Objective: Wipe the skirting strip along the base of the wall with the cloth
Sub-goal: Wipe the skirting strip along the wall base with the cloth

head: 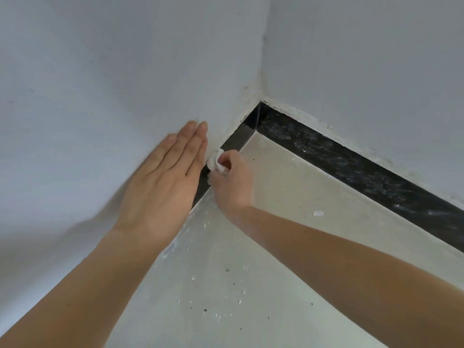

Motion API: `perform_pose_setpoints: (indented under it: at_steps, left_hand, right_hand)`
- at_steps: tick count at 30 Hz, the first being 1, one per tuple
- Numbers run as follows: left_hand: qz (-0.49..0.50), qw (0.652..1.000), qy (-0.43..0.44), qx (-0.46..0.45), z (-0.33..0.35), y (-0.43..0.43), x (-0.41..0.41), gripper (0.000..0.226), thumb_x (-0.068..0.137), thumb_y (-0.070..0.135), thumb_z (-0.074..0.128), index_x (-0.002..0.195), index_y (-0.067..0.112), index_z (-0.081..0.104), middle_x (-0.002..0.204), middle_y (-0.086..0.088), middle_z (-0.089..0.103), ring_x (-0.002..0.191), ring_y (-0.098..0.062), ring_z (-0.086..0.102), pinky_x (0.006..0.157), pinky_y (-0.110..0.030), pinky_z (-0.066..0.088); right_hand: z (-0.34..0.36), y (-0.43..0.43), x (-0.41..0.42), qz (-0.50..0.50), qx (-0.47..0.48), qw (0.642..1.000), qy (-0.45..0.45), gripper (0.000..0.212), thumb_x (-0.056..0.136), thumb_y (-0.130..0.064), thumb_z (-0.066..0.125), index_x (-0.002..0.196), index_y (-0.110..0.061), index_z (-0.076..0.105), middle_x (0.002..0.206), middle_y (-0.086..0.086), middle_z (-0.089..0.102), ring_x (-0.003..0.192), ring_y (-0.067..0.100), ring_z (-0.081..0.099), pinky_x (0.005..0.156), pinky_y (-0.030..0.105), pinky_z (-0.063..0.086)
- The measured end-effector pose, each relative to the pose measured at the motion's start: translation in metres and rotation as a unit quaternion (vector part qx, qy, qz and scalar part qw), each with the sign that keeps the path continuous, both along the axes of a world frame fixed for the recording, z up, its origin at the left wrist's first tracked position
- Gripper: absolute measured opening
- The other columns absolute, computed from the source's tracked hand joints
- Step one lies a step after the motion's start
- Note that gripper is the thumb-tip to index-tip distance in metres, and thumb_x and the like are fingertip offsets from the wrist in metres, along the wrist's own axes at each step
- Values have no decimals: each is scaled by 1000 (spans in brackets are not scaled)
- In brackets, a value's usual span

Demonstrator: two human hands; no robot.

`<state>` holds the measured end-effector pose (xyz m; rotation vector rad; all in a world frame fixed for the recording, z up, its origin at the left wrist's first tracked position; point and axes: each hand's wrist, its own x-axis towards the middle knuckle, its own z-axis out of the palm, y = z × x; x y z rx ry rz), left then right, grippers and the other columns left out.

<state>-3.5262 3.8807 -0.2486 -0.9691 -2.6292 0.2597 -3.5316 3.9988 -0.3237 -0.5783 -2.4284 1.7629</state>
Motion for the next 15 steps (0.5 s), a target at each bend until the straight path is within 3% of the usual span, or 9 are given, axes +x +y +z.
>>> perform_pose_setpoints:
  at_steps: [1, 3, 6, 8, 11, 13, 15]
  left_hand:
    - [2, 1000, -4, -1, 2, 0, 1, 69, 78, 3, 12, 141, -10, 38, 152, -19, 31, 141, -29, 30, 117, -34, 7]
    - [4, 1000, -7, -15, 3, 0, 1, 66, 81, 6, 15, 141, -11, 38, 152, -20, 30, 141, -30, 30, 117, -35, 7]
    - [7, 999, -15, -28, 3, -1, 2, 65, 83, 5, 13, 141, -11, 36, 153, -20, 28, 142, -30, 27, 118, -35, 6]
    - [-2, 999, -19, -27, 6, -3, 2, 67, 80, 2, 12, 140, -11, 40, 152, -20, 30, 141, -31, 29, 118, -35, 5]
    - [-18, 1000, -17, -19, 16, -10, 4, 63, 75, -5, 27, 134, -7, 50, 149, -18, 37, 140, -30, 29, 119, -36, 3]
    - [-23, 999, -16, -16, 23, -17, 8, 65, 67, -14, 44, 131, -7, 54, 147, -18, 41, 138, -30, 28, 118, -38, 1]
    - [-13, 1000, -17, -22, 29, -23, 13, 65, 65, -17, 51, 129, -7, 56, 146, -18, 42, 138, -29, 28, 118, -40, 1]
  right_hand:
    - [-2, -5, 12, 58, 23, 998, 4, 22, 80, 0, 58, 78, -21, 50, 88, 0, 53, 67, 0, 50, 63, 7, 43]
    - [-4, -13, 36, 185, 67, 980, 18, 18, 82, -1, 57, 86, -18, 58, 89, -7, 48, 65, -3, 45, 58, -1, 34]
    - [-9, -23, 53, 287, 66, 956, 0, 14, 83, -1, 55, 91, -12, 59, 89, -5, 51, 70, 7, 47, 54, 4, 30]
    - [-8, -14, 46, 255, 58, 964, -35, 9, 84, -8, 56, 85, -17, 57, 86, -3, 55, 67, 8, 48, 52, 10, 32]
    - [-1, 13, 29, 88, -42, 991, -89, 12, 89, -18, 58, 77, -18, 55, 70, 1, 58, 56, 5, 53, 49, 16, 37]
    - [2, 28, 16, -21, -101, 990, -101, 11, 88, -11, 56, 78, -12, 53, 61, -2, 53, 51, 4, 52, 47, 13, 37]
    - [2, 27, 6, -65, -120, 983, -122, 9, 85, -5, 53, 80, -12, 51, 64, -3, 47, 58, 10, 47, 49, 17, 34]
